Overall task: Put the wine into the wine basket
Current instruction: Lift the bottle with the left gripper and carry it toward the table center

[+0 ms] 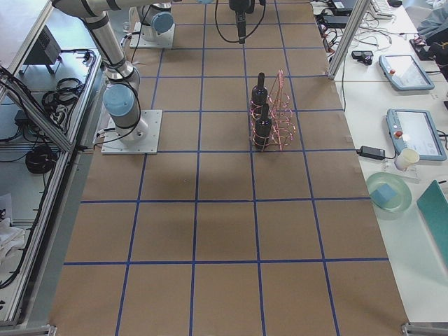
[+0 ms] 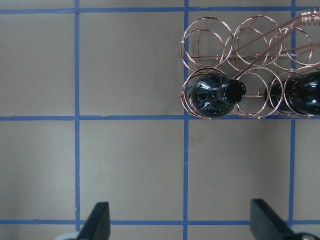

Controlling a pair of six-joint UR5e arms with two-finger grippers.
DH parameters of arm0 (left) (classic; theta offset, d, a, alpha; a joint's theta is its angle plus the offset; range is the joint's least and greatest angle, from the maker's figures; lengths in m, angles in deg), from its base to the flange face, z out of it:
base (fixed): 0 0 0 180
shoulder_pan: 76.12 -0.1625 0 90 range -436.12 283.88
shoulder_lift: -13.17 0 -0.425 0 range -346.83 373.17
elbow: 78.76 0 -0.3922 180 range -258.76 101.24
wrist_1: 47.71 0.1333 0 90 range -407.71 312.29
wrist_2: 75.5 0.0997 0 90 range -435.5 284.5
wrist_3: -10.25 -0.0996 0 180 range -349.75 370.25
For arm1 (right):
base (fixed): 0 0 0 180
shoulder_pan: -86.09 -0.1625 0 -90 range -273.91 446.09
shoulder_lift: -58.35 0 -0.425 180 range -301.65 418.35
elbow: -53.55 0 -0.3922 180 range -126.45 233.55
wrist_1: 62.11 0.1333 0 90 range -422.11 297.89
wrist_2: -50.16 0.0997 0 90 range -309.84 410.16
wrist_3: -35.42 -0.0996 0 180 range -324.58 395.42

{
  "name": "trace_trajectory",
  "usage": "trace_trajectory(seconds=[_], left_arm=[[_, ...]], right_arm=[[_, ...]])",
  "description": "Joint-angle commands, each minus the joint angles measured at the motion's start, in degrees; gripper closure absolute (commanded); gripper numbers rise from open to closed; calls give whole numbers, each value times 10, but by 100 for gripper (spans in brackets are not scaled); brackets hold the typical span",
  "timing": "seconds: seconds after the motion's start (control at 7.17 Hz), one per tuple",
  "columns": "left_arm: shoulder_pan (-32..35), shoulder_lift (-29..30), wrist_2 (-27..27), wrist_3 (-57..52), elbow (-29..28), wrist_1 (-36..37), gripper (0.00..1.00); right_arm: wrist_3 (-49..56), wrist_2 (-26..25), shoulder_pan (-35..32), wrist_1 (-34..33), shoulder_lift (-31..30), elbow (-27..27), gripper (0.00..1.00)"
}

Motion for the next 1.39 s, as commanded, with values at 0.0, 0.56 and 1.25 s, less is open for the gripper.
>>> trace_trajectory(seconds=[0.0, 0.56, 1.25], left_arm=[[0, 0, 1, 0, 0, 1, 33], [0, 0, 12, -2, 0, -1, 57], [12, -23, 11, -1, 0, -7, 100]], right_arm=[[4, 0, 0, -2, 0, -1, 0], [4, 0, 1, -2, 0, 0, 0], [4, -1, 2, 0, 0, 0, 0]])
